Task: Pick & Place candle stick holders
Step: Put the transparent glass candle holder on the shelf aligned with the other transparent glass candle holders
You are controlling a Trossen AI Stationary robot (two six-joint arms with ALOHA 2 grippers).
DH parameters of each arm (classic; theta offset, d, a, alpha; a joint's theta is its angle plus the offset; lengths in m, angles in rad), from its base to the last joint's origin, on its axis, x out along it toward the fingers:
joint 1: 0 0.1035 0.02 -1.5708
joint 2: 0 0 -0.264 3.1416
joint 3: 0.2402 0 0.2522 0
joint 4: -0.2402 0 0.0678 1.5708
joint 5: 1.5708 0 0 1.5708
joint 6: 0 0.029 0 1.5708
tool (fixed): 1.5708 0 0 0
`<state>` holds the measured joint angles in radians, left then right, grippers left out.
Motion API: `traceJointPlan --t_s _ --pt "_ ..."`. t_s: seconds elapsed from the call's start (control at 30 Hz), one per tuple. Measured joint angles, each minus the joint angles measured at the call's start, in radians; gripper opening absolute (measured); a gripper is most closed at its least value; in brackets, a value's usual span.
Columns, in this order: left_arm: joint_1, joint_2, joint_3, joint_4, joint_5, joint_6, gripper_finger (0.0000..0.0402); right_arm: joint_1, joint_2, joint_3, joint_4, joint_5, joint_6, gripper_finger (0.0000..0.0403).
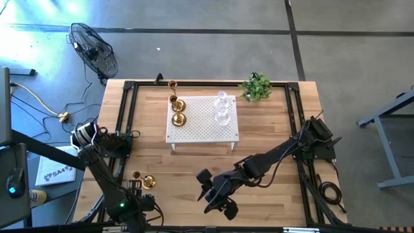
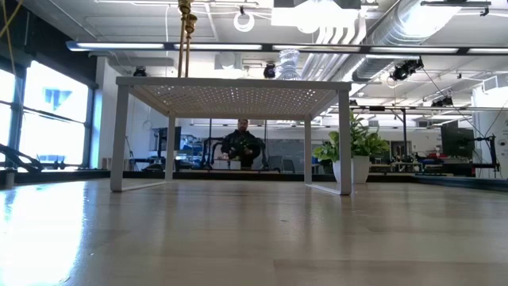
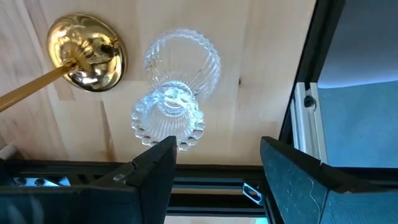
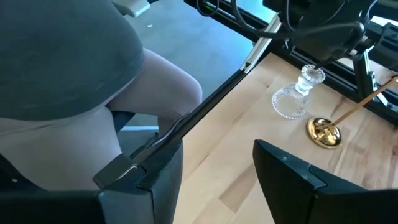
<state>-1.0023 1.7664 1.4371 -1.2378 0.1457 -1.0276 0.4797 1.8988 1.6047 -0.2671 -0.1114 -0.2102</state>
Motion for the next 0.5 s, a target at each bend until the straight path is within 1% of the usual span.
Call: traceJointPlan --t_s 0.17,0.37,0.5 --pt "0.0 0.0 -0.006 0.002 -0.012 0.018 0.0225 0.0 0.0 0.0 0.002 0.002 0.001 0.0188" --pt "0.0 0.0 -0.006 0.011 -0.075 0.056 0.0225 0.0 0.0 0.0 0.003 0.004 0.005 0.0188" --pt "0.001 0.0 -0.006 0.011 -0.078 0.055 0.0225 0.0 0.0 0.0 0.003 0.004 0.031 0.0188"
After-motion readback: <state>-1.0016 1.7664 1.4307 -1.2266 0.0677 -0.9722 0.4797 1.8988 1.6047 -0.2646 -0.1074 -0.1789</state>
